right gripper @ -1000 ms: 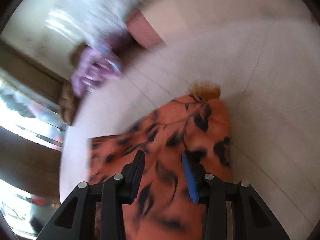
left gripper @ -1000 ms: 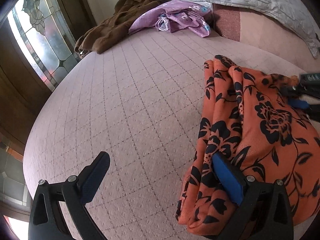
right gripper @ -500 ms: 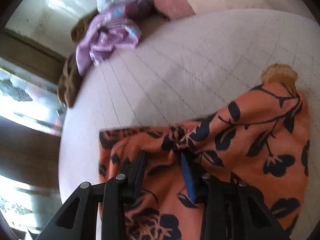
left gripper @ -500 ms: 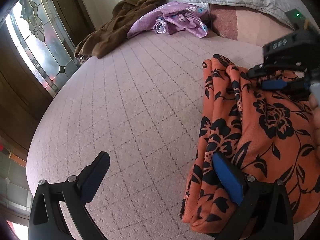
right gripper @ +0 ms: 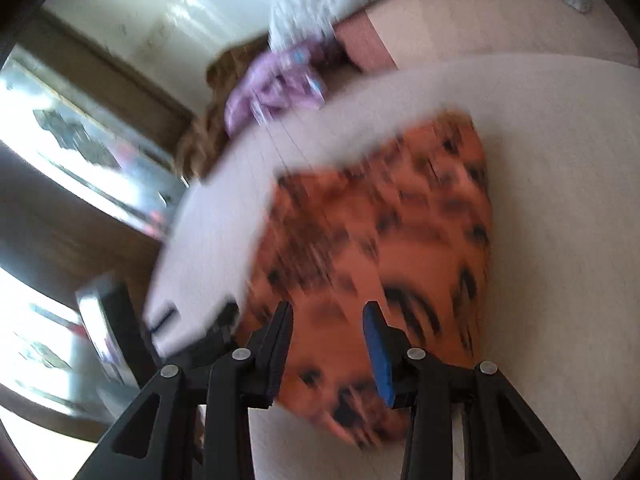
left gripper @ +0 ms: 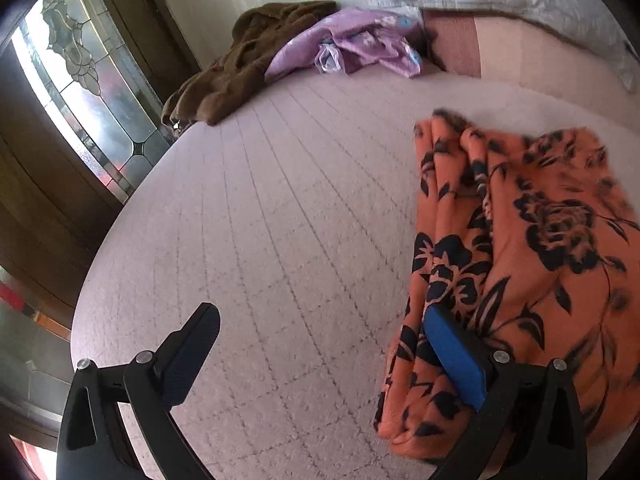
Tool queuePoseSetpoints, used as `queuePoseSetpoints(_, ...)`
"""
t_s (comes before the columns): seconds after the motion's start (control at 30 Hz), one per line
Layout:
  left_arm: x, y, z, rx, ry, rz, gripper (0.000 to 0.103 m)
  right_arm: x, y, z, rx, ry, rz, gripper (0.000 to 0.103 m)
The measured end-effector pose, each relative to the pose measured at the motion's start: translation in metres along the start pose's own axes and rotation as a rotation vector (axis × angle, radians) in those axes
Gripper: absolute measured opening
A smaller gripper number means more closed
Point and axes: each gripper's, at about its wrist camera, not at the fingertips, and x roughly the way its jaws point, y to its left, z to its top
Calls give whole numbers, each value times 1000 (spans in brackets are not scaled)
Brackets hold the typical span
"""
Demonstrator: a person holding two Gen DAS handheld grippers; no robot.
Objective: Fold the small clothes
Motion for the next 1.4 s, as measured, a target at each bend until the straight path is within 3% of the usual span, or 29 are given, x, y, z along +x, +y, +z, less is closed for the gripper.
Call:
queuePoseSetpoints(0.03, -2, -1, 0, 1, -10, 3, 102, 14, -11, -18, 8, 39, -13, 36)
queuePoseSetpoints(0.13, -10, 4, 1, -11, -37, -26, 102, 19, -22, -27, 15, -8, 16, 30)
queuePoseSetpoints(0.23, -24, 8, 2, -38, -96, -60, 102, 3, -23, -20, 70, 4, 40, 30)
queuePoseSetpoints(0.47, -55, 3, 11, -57, -225, -111, 102, -56, -21, -30, -49, -101, 13, 34)
queuePoseSetpoints(0.5, -58, 1, 12, -54, -234, -122, 102, -61, -23, -33, -51, -118, 18, 45)
queuePoseSetpoints(0.53, -60, -1, 13, -52, -241, -130, 102, -66, -25, -35, -51, -138, 19, 68)
queuePoseSetpoints(0.6, -64, -5, 13, -48, -258, -139, 102, -78, -32, -39, -39, -196, 19, 76)
queuePoseSetpoints(0.67, -67, -7, 14, -50, -265, -146, 102, -86, -39, -43, -35, -237, 33, 76)
queuePoseSetpoints(1.4, -61, -4, 24, -93, -237, -177, 102, -75, -53, -34, -19, -251, 83, 76)
